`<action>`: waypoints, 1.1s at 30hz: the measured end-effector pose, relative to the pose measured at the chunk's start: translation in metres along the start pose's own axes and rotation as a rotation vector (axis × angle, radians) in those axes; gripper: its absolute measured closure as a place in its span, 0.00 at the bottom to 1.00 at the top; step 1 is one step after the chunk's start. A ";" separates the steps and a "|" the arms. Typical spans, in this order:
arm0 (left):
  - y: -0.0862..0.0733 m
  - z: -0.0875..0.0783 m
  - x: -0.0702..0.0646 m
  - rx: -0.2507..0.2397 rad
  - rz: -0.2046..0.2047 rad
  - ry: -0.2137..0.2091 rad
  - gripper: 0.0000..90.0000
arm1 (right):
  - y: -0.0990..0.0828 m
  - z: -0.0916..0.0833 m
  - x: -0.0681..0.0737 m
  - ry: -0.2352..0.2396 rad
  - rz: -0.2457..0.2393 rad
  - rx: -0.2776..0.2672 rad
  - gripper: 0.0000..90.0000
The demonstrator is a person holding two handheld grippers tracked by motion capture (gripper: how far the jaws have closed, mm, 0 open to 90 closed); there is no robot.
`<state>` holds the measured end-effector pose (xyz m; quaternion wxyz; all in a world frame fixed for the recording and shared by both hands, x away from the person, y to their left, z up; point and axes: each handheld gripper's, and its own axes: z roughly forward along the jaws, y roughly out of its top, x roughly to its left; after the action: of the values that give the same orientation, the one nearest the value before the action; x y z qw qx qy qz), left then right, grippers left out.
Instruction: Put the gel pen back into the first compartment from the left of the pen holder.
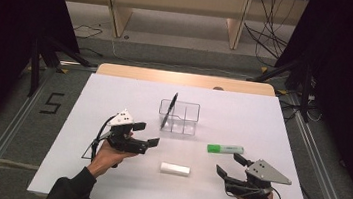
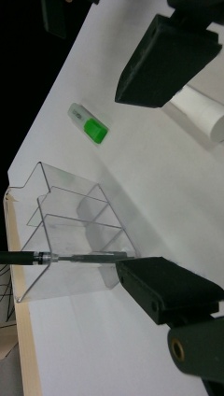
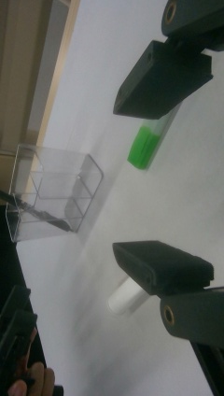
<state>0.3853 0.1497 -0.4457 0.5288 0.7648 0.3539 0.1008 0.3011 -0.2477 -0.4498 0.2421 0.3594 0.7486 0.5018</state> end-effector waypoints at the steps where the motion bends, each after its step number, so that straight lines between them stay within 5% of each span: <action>1: -0.002 -0.001 0.000 -0.001 -0.001 0.001 0.18 | 0.001 0.000 -0.001 -0.004 0.003 0.001 0.34; 12: -0.015 -0.011 -0.002 0.018 0.034 0.008 0.18 | 0.007 0.010 -0.021 -0.036 0.043 0.042 0.35; 33: -0.031 -0.034 0.008 0.009 0.009 0.048 0.18 | 0.015 0.022 -0.065 -0.138 0.119 0.090 0.46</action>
<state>0.3596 0.1860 -0.4601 0.5162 0.7663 0.3633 0.1197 0.3623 -0.2823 -0.4442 0.2465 0.4475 0.7293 0.4551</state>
